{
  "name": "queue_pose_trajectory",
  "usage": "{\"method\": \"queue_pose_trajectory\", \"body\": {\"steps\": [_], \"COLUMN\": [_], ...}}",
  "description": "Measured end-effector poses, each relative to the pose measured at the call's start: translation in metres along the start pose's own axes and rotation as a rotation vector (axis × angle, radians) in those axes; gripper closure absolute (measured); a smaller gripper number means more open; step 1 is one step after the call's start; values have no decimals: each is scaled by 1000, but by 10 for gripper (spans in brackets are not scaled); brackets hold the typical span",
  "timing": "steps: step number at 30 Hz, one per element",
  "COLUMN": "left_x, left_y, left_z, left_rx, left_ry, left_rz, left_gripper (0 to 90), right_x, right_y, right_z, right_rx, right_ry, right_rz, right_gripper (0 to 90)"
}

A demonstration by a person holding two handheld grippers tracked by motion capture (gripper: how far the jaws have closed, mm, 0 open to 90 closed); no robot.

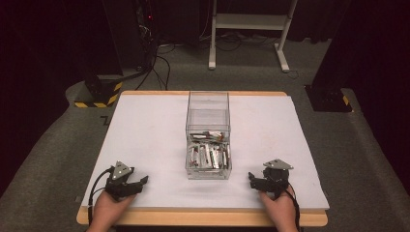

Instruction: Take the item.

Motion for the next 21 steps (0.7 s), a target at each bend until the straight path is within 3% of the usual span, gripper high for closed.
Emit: {"method": "queue_pose_trajectory", "body": {"steps": [13, 21], "left_x": [0, 0], "left_y": [-1, 3], "left_z": [0, 0], "left_rx": [13, -18], "left_ry": [-4, -3], "left_rz": [8, 1], "left_gripper": [310, 297], "right_x": [0, 0], "right_y": [0, 0], "right_z": [0, 0], "right_rx": [-3, -1], "right_ry": [-1, -1], "right_rz": [2, 2], "right_gripper": [101, 102]}}
Point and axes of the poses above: each handheld gripper's, and its own axes: z roughly backward along the jaws, x roughly out of its underside, y roughly to its right, the point moved 2 cm from there along -z, roughly forward along the jaws, and after that the axes turned 12 degrees about y, right-handed, at the moved point
